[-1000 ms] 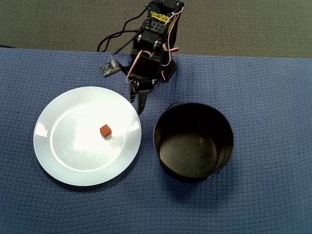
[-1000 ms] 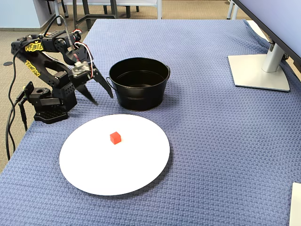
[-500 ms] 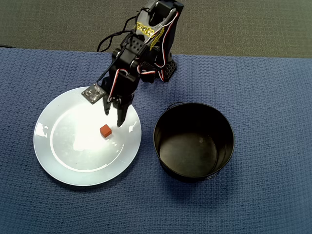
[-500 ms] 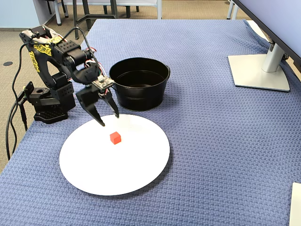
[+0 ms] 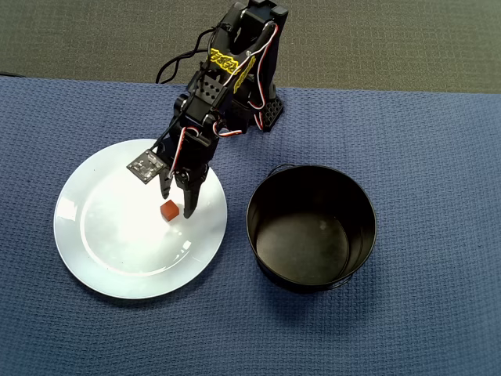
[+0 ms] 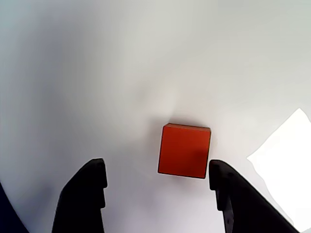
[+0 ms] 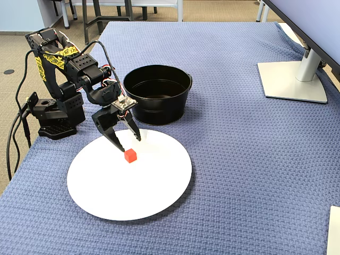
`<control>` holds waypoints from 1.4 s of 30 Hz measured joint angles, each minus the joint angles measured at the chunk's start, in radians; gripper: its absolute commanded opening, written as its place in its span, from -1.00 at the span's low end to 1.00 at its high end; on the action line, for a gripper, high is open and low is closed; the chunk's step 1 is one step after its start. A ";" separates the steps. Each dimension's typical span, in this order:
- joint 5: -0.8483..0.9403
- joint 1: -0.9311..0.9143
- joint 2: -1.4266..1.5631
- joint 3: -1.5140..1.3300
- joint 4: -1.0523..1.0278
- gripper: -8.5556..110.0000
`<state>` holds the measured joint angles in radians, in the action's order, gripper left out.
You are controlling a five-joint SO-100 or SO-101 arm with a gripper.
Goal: Pick up the red cubes from the white plate and place them in the black recipient
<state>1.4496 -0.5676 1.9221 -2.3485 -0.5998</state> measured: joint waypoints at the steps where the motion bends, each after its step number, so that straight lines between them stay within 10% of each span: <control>1: -0.003 0.000 -0.008 0.000 0.003 -0.48; 29: -0.066 -0.046 -0.158 0.020 0.097 -0.86; 42: -0.554 0.025 0.242 0.216 -0.347 -0.86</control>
<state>0.8958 -0.5430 2.1644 -2.1322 -0.9465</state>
